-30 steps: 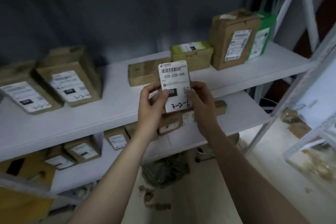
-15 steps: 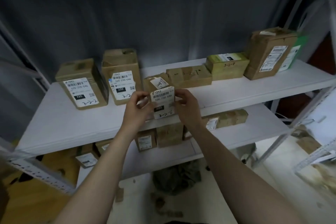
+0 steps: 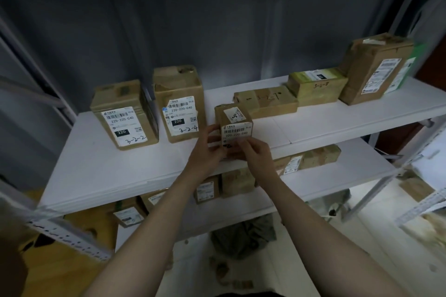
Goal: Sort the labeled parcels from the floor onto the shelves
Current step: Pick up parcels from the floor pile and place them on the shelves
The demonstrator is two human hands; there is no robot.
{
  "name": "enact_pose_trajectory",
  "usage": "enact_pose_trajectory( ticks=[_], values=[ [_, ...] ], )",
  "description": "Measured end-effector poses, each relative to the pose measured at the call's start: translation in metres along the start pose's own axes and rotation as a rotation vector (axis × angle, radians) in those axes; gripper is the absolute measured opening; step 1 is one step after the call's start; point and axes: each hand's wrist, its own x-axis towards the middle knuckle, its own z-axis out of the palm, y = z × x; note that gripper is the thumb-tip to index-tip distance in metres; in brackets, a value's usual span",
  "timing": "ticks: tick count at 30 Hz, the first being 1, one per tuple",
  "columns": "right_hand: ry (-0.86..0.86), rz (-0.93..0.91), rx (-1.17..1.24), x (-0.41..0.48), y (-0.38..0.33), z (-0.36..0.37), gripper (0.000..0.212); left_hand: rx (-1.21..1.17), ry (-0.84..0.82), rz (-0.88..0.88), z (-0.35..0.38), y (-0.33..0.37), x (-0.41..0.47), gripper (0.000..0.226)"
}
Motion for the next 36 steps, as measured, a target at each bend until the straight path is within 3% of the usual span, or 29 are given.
enact_pose_trajectory(
  ticks=[3, 9, 16, 19, 27, 31, 36],
  values=[
    [-0.005, 0.006, -0.021, 0.02, 0.005, 0.002, 0.027, 0.027, -0.009, -0.012, -0.003, 0.003, 0.001, 0.064],
    [-0.053, 0.054, -0.094, 0.066, 0.012, 0.011, 0.019, 0.094, 0.04, -0.109, -0.025, 0.0, 0.008, 0.033],
    [-0.241, 0.182, -0.103, 0.124, 0.007, 0.025, 0.015, 0.083, 0.104, -0.146, -0.031, 0.008, 0.011, 0.031],
    [-0.231, 0.22, -0.065, 0.142, 0.003, 0.029, 0.018, 0.054, 0.138, -0.166, -0.033, 0.006, 0.009, 0.031],
    [0.073, 0.199, 0.204, 0.11, -0.004, -0.03, 0.029, -0.034, 0.01, -0.152, -0.002, 0.007, 0.015, 0.022],
    [0.306, 0.149, 0.19, 0.064, -0.012, -0.107, 0.031, -0.066, -0.232, -0.127, 0.066, 0.018, 0.024, 0.019],
    [0.596, 0.228, 0.115, -0.033, 0.002, -0.221, 0.028, -0.145, -0.551, -0.198, 0.18, 0.017, 0.021, 0.013]
  ],
)
